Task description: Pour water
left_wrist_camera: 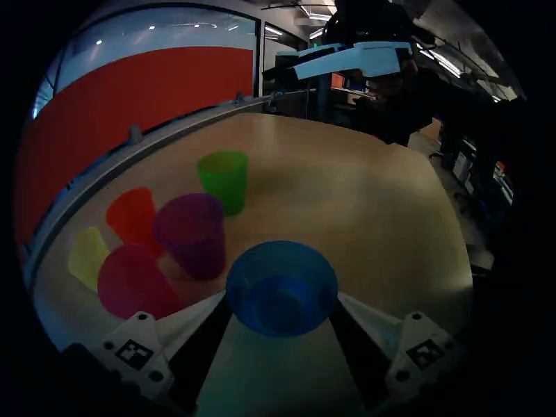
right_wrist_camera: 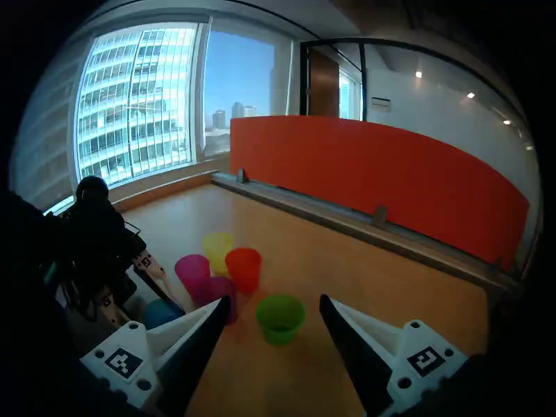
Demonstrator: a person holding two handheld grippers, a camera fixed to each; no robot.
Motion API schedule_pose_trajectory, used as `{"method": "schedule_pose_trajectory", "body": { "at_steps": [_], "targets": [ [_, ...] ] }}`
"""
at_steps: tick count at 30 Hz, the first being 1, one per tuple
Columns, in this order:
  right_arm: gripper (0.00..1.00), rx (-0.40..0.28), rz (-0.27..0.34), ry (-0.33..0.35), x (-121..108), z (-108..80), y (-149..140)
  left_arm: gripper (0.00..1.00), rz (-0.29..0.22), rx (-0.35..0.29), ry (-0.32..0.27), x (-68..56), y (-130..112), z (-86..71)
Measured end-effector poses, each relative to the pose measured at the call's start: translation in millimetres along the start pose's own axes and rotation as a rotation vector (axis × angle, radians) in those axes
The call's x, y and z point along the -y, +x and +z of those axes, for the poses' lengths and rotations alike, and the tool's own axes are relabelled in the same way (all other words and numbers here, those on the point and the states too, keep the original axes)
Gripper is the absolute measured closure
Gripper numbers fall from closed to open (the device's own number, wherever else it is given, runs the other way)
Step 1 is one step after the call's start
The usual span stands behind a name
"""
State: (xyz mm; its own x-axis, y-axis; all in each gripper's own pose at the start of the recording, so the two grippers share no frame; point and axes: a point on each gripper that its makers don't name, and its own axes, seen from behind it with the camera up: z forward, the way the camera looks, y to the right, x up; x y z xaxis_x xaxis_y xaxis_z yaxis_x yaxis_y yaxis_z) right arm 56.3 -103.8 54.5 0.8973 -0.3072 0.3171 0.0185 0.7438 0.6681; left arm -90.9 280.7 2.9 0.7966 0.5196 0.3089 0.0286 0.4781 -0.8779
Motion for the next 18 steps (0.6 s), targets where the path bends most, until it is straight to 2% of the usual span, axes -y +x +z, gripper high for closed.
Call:
{"method": "schedule_pose_trajectory", "body": {
  "at_steps": [12,18],
  "targets": [
    [0.01,0.006,0.009,0.003,-1.5,3.1,-4.0,0.13,-0.038,0.000,-0.007,-2.0,1.7,2.0],
    [0.01,0.016,0.010,0.001,-3.3,6.0,-8.3,0.15,-0.036,0.001,-0.005,-2.1,1.1,1.1]
  ]
}}
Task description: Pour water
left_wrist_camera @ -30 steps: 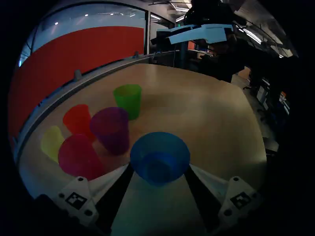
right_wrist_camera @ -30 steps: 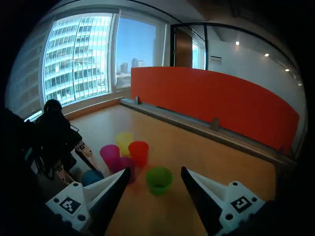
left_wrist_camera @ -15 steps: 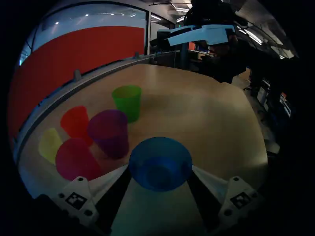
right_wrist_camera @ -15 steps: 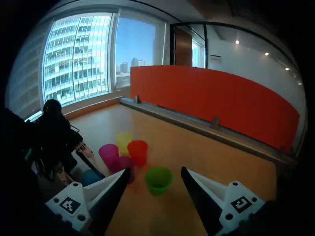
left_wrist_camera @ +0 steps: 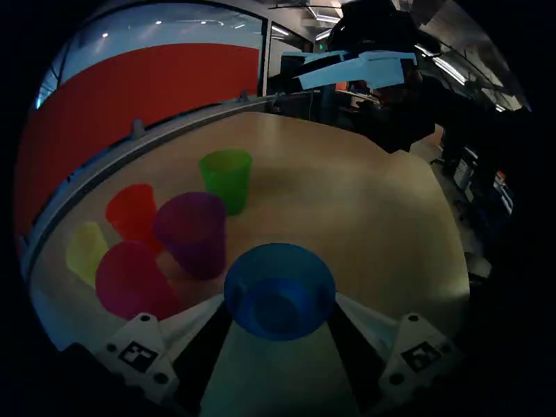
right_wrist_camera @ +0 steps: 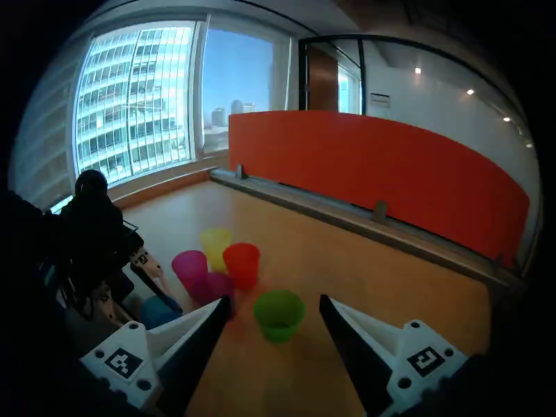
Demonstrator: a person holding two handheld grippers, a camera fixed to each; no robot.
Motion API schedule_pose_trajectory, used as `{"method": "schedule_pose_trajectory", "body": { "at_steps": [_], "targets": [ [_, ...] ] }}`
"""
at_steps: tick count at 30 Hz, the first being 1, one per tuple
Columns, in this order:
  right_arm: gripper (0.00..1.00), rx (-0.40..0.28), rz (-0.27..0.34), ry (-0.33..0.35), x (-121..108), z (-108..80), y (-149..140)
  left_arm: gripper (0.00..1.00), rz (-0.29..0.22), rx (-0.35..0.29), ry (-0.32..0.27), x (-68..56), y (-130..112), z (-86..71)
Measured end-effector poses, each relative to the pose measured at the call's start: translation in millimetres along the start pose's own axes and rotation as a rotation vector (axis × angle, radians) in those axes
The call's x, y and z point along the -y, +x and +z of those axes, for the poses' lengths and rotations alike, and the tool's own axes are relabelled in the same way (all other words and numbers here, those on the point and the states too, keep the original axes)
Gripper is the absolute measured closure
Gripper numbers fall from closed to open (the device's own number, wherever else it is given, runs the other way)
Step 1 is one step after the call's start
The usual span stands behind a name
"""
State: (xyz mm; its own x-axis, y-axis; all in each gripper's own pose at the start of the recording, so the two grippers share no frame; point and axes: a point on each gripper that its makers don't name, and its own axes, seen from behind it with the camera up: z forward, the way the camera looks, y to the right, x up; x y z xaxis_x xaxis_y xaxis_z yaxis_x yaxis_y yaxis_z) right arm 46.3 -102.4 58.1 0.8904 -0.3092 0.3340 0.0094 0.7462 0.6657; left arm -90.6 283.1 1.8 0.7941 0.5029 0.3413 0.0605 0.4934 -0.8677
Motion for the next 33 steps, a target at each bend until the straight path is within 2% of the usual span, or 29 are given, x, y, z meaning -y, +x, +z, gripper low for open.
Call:
{"method": "schedule_pose_trajectory", "body": {
  "at_steps": [15,24,33],
  "targets": [
    [0.01,0.027,-0.009,-0.008,-6,10.2,-15,0.15,0.006,-0.045,0.027,4.8,11,-11.4],
    [0.01,0.034,-0.007,-0.014,-8,15.1,-20,0.15,-0.025,-0.125,0.059,15.3,33,-31.0],
    [0.01,0.035,-0.011,-0.016,-7,19.4,-23,0.15,-0.019,-0.205,0.115,28.0,60,-58.4]
  ]
}}
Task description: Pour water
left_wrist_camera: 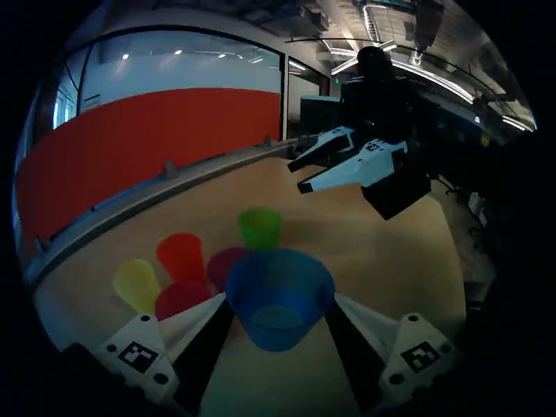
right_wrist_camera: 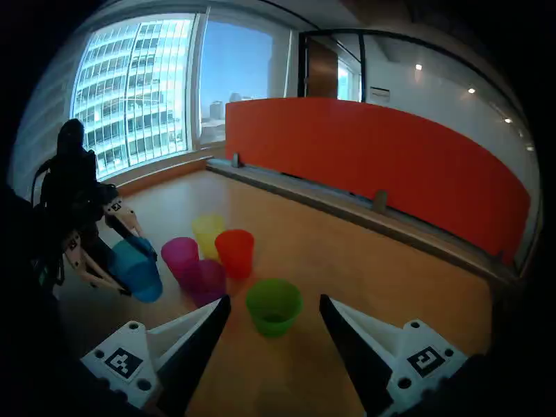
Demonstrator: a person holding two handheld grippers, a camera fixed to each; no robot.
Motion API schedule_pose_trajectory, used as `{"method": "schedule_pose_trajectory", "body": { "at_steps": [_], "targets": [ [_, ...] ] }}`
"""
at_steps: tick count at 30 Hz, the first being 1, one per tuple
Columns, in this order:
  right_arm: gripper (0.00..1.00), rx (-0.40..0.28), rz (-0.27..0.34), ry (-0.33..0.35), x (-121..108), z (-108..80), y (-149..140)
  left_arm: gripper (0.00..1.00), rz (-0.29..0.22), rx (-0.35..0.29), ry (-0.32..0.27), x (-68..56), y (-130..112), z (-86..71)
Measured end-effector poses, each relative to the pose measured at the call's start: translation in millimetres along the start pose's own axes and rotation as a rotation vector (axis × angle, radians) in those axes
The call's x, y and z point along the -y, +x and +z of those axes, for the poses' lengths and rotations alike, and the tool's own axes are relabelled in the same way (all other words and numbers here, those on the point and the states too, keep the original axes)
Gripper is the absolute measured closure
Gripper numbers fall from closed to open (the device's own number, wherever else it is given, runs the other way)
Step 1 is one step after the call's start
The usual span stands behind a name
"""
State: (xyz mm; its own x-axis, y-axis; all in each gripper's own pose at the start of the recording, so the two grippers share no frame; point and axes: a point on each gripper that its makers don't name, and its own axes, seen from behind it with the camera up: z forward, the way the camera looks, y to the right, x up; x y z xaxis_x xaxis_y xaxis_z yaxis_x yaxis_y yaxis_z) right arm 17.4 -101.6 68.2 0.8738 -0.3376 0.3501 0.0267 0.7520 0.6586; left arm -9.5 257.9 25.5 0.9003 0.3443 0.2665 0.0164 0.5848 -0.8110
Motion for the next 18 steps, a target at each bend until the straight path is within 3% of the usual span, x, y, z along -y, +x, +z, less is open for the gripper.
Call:
{"method": "schedule_pose_trajectory", "body": {
  "at_steps": [9,18],
  "targets": [
    [0.01,-0.001,-0.001,-0.004,0,3.8,-1,0.15,-0.001,-0.089,0.056,17.1,39,-24.1],
    [0.01,0.009,-0.010,-0.007,1,8.5,-8,0.15,0.001,-0.141,0.109,30.2,60,-42.2]
  ]
}}
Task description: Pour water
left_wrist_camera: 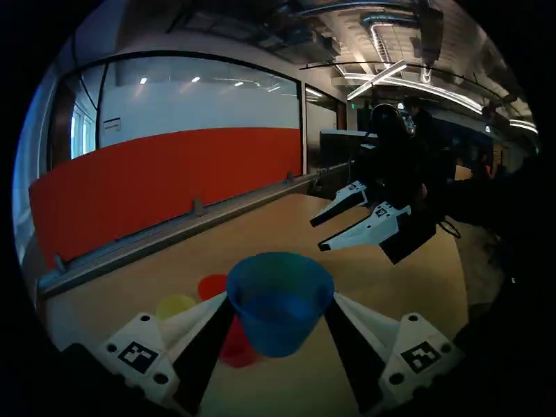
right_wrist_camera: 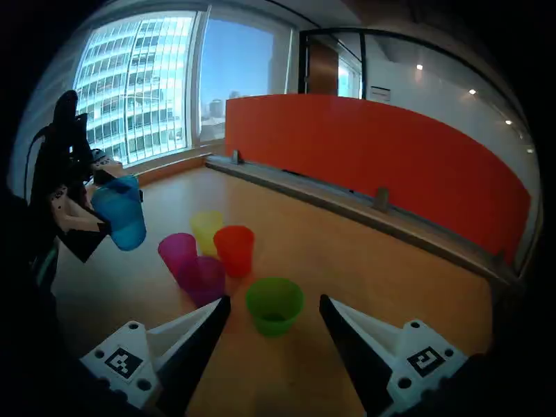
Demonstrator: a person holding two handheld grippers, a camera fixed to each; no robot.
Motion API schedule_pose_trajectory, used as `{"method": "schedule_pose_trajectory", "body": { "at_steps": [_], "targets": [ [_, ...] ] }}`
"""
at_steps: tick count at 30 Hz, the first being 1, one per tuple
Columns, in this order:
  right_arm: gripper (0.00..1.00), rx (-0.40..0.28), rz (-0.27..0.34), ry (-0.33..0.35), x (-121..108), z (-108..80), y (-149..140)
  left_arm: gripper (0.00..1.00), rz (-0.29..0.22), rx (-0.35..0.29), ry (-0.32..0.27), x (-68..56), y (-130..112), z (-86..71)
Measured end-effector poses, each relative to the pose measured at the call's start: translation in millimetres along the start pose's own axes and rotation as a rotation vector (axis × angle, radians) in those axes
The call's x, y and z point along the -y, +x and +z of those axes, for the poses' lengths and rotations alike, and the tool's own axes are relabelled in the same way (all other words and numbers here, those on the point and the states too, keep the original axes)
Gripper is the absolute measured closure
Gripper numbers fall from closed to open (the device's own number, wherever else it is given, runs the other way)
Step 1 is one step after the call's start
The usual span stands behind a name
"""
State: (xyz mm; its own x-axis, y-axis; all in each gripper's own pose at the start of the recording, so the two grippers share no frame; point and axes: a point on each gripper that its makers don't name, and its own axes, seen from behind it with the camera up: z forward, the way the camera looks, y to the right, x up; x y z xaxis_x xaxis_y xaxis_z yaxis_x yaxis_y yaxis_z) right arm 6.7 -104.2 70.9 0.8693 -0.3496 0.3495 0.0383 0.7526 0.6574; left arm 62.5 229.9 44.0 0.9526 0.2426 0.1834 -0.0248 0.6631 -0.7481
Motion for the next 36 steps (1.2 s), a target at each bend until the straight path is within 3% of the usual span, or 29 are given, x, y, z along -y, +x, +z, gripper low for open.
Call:
{"method": "schedule_pose_trajectory", "body": {
  "at_steps": [9,21,36],
  "targets": [
    [0.01,0.014,-0.012,0.009,4,7.6,-7,0.15,0.003,-0.052,0.040,9.2,20,-13.0],
    [0.01,0.054,-0.021,0.015,8,25.2,-25,0.15,0.003,-0.110,0.102,31.4,43,-29.8],
    [0.01,0.095,-0.013,0.001,4,48.8,-45,0.15,-0.003,-0.146,0.159,53.5,57,-46.4]
  ]
}}
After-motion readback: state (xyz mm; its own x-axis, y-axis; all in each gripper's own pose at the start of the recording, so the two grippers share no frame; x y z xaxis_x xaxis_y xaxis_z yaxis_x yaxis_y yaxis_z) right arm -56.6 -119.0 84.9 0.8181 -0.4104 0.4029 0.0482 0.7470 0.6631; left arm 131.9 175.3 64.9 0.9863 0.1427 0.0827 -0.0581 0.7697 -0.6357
